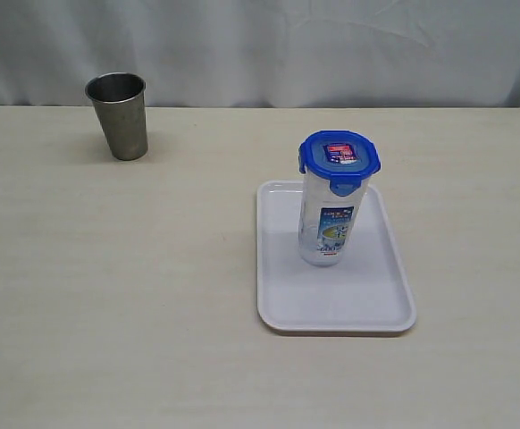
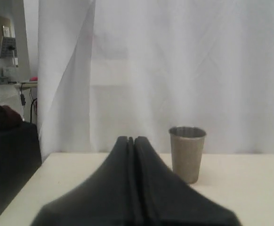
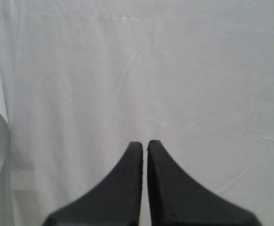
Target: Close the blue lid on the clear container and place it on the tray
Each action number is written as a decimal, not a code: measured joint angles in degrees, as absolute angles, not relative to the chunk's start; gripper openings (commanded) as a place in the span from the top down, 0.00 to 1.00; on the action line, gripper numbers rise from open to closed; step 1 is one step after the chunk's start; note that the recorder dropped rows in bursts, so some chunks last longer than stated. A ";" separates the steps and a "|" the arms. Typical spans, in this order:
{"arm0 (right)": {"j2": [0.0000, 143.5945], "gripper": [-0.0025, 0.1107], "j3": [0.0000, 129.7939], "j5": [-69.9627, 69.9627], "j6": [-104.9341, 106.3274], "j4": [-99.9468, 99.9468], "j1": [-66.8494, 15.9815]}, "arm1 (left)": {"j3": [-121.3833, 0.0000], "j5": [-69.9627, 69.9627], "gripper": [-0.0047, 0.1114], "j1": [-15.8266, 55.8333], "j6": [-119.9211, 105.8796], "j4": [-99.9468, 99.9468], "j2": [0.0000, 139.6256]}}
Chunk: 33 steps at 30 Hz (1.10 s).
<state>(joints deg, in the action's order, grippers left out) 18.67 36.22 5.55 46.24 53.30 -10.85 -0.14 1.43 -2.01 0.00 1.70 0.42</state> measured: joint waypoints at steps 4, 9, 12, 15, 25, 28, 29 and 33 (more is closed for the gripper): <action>18.67 0.94 36.22 5.55 46.24 53.30 -10.85 | -0.14 -4.48 0.96 -2.01 -2.09 1.70 0.20; 18.67 0.94 36.22 5.55 46.24 53.30 -10.85 | -0.14 -11.58 0.96 -2.01 -2.81 1.70 0.20; 18.67 0.94 36.22 5.55 46.24 53.30 -10.85 | -0.14 -14.55 0.96 -2.01 -2.90 1.70 0.20; 18.67 0.94 36.22 5.55 46.24 53.30 -10.85 | -0.14 -15.87 0.96 -2.01 -3.03 0.75 0.20; 18.67 0.94 36.22 5.55 46.24 53.30 -10.85 | -0.14 -17.96 0.96 -2.01 -3.13 0.00 0.20; 18.67 0.94 36.22 5.55 46.24 53.30 -10.85 | -0.14 -17.96 0.96 -2.01 -3.13 0.00 0.20; 18.67 0.94 36.22 5.55 46.24 53.30 -10.85 | -0.14 -17.96 0.96 -2.01 -3.13 0.00 0.20; 18.67 0.94 36.22 5.55 46.24 53.30 -10.85 | -0.14 -17.96 0.96 -2.01 -3.13 0.00 0.20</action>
